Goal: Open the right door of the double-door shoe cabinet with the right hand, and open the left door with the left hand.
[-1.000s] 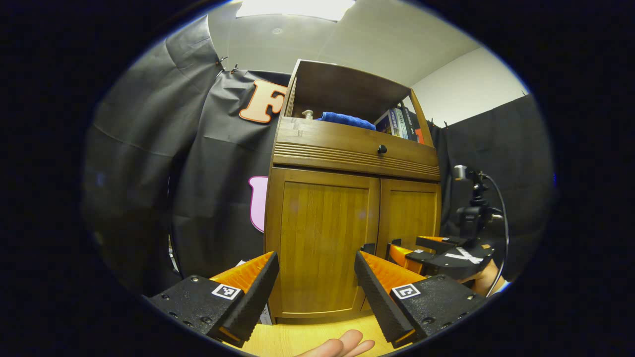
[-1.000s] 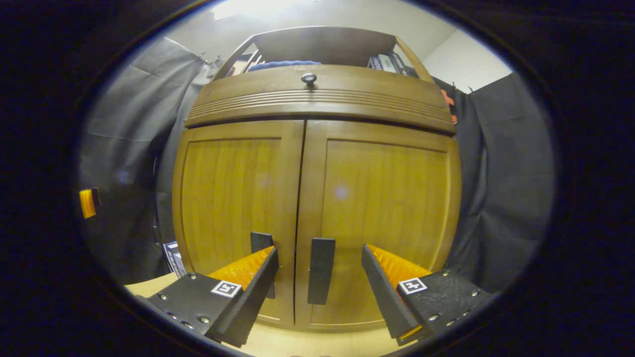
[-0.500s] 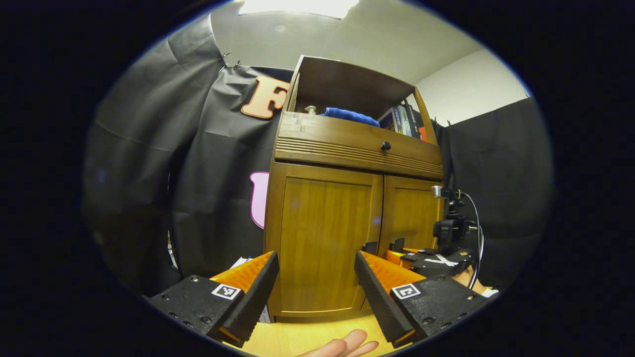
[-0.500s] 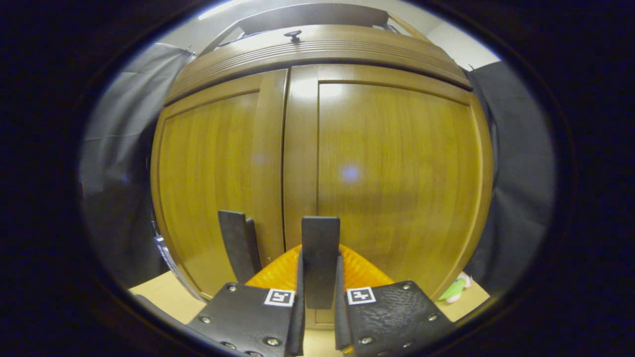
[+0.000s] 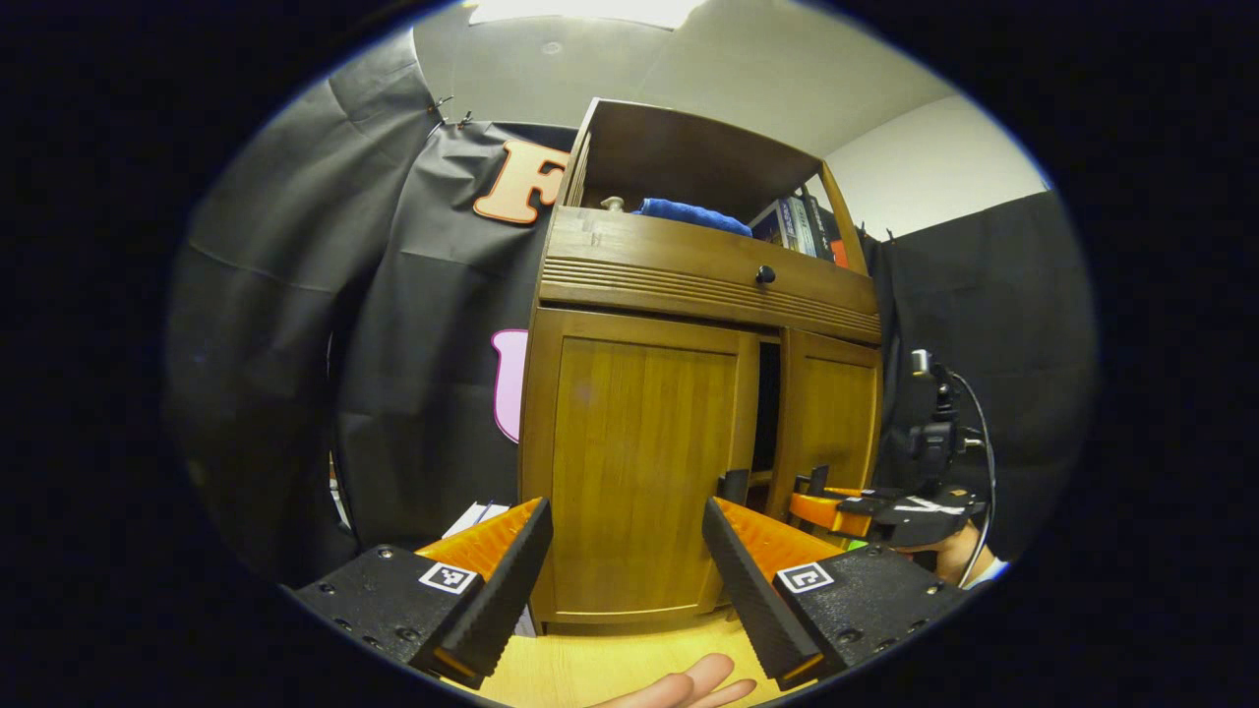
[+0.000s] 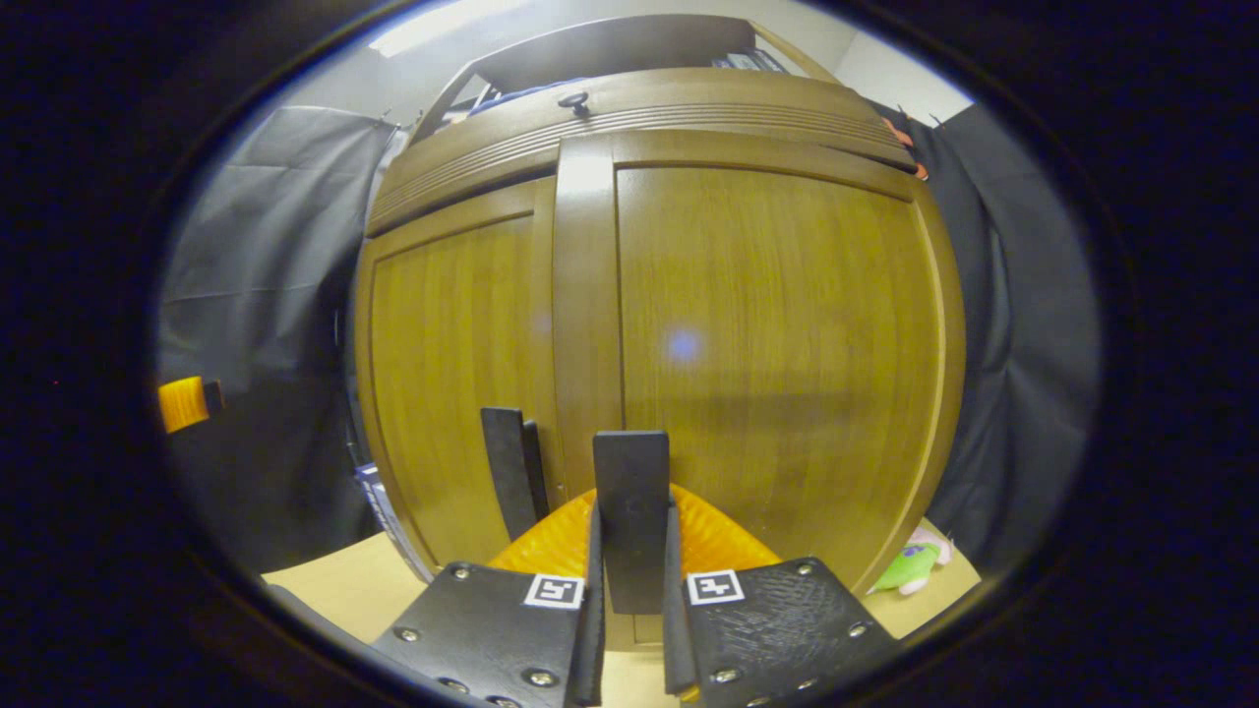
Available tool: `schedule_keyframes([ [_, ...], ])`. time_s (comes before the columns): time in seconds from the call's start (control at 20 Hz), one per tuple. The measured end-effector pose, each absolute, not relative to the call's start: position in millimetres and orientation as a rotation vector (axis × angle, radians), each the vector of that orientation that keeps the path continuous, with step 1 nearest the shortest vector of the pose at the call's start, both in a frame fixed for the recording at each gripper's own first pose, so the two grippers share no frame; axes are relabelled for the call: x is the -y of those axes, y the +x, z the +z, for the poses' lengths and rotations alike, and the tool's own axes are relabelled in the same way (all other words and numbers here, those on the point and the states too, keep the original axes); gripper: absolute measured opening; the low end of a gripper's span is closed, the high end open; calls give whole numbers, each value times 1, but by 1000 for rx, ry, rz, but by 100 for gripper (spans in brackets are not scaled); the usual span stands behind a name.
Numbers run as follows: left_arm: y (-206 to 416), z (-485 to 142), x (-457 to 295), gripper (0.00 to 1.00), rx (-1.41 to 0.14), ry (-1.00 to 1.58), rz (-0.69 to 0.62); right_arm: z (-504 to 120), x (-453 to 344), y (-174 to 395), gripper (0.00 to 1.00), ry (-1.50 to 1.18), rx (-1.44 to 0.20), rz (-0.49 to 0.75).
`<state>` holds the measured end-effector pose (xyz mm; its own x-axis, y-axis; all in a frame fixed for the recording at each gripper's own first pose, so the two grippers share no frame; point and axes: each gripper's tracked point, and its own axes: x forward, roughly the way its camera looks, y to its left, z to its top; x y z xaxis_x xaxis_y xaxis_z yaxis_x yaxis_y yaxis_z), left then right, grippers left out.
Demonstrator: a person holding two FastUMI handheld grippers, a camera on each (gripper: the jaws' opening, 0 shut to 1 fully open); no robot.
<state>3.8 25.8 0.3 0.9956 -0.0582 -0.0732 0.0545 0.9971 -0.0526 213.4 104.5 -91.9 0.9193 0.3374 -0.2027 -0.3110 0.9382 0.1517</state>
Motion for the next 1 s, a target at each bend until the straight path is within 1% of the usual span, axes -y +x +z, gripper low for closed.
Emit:
schedule_keyframes([
  [0.05, 4, -1, -25, 95, -76, -49, -59, -90, -105, 211, 24, 130, -233, 346],
  [0.1, 5, -2, -22, 95, -81, -45, -64, -87, -105, 210, 28, 133, -235, 356],
  [0.15, 6, -4, -19, 95, -84, -38, -69, -84, -104, 207, 24, 137, -238, 364],
  [0.3, 7, -3, -10, 95, -80, -26, -88, -82, -100, 199, 24, 159, -241, 375],
  [0.35, 6, -5, -8, 95, -80, -24, -88, -81, -98, 197, 20, 158, -239, 379],
  [0.4, 6, -5, -7, 95, -79, -25, -85, -80, -94, 193, 24, 159, -237, 380],
  [0.45, 5, -6, -4, 95, -80, -24, -84, -80, -90, 188, 24, 156, -236, 380],
  [0.55, 5, -8, 0, 95, -86, -18, -77, -78, -80, 179, 24, 160, -227, 376],
  [0.6, 5, -10, 3, 93, -91, -27, -77, -78, -78, 176, 24, 166, -224, 375],
  [0.75, 3, -16, 14, 93, -117, -35, -99, -76, -68, 168, 24, 174, -224, 366],
  [0.8, 4, -16, 16, 95, -116, -33, -102, -76, -64, 166, 24, 165, -223, 358],
  [0.95, 4, -16, 19, 95, -108, -23, -103, -75, -51, 158, 24, 141, -225, 329],
  [1.0, 3, -15, 20, 93, -103, -23, -107, -75, -46, 154, 24, 135, -228, 320],
])
